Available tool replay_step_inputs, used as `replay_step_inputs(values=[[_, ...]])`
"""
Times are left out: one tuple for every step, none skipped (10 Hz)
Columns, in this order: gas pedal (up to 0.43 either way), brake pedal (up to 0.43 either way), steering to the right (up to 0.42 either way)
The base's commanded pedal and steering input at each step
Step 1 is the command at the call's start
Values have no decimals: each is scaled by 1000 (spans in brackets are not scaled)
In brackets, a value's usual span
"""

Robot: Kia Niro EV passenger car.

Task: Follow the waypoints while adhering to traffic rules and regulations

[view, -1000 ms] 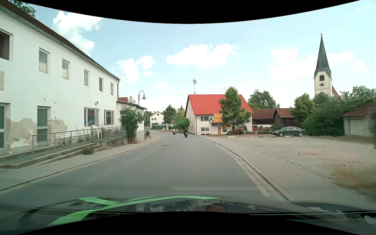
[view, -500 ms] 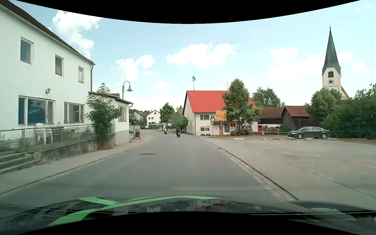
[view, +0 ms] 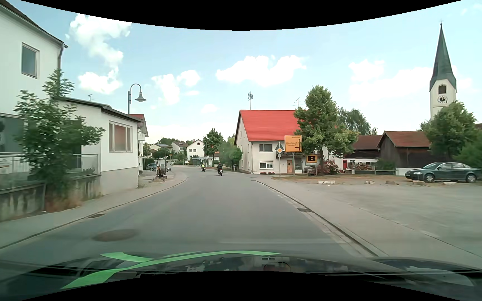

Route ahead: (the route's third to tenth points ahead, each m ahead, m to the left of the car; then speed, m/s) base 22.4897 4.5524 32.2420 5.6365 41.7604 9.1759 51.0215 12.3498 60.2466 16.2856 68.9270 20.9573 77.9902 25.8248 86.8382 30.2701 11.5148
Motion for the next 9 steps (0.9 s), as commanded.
replay_step_inputs(values=[[79,0,-37],[79,0,-40],[67,0,-41],[67,0,-41],[67,0,-41],[67,0,-42],[67,0,-43],[67,0,-44],[67,0,-44]])
